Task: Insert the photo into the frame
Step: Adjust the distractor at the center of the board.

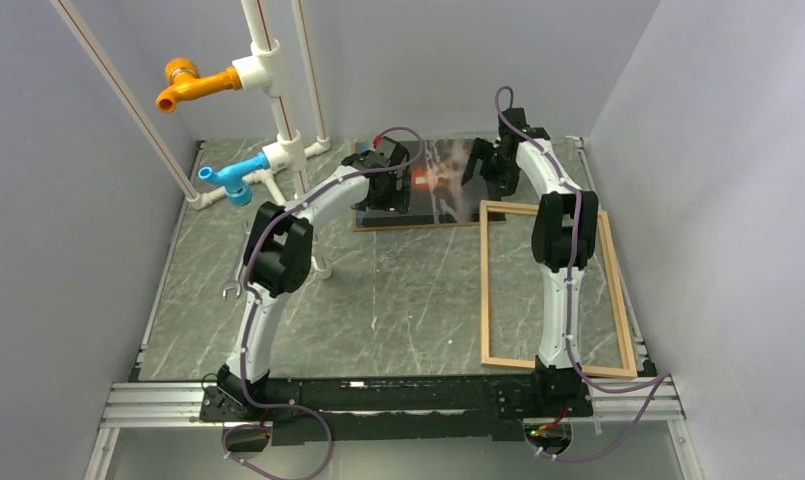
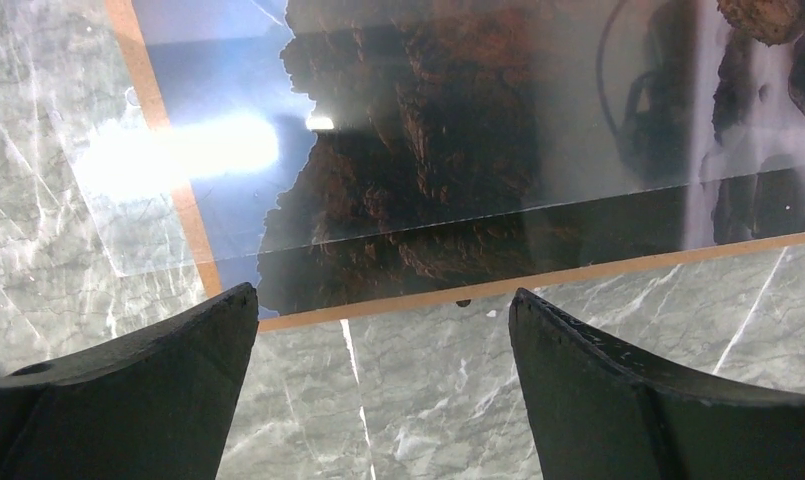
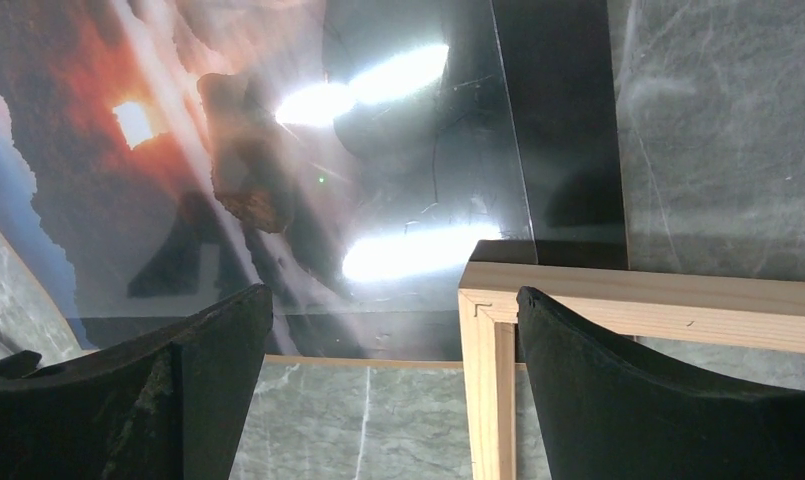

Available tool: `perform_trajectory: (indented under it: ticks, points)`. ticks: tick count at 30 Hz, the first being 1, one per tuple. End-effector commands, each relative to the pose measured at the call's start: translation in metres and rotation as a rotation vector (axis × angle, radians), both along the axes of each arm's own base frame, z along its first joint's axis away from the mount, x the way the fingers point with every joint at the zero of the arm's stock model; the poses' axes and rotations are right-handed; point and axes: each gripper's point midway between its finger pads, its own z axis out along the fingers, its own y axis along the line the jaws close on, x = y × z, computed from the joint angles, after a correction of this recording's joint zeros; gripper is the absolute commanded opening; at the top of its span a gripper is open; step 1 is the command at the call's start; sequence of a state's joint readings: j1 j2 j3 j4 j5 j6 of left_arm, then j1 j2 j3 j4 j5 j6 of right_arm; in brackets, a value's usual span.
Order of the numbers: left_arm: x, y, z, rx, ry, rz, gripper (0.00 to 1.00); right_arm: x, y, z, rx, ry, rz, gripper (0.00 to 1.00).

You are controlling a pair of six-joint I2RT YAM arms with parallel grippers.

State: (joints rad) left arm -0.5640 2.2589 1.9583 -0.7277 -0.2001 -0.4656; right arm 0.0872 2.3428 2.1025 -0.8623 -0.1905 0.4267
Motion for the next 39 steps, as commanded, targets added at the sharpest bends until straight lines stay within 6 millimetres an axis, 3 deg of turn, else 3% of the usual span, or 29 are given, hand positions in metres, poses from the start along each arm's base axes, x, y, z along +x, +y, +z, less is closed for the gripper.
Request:
perform_trajectory:
  ticks: [1, 11, 16, 22, 29, 39]
  points:
    - [0.014, 0.02, 0.002, 0.012, 0.004, 0.059, 0.98, 0.012, -0.007, -0.002, 0.018, -0.022, -0.007, 0.94]
    - [0.014, 0.044, -0.022, 0.06, 0.08, 0.124, 0.98, 0.016, -0.017, -0.03, 0.014, 0.024, -0.015, 0.94]
    - [0.013, 0.05, -0.03, 0.048, 0.107, 0.133, 0.97, 0.001, -0.016, -0.037, 0.019, 0.059, -0.003, 0.94]
    - [0.014, 0.055, -0.033, 0.04, 0.12, 0.138, 0.97, -0.02, -0.017, -0.022, 0.011, 0.05, 0.015, 0.94]
    - [0.02, 0.056, -0.028, 0.021, 0.11, 0.141, 0.97, -0.027, -0.016, 0.002, -0.058, 0.0, 0.028, 0.94]
    - [0.021, 0.066, -0.044, -0.033, 0.136, 0.19, 0.94, -0.01, -0.009, -0.015, -0.024, 0.01, 0.028, 0.94]
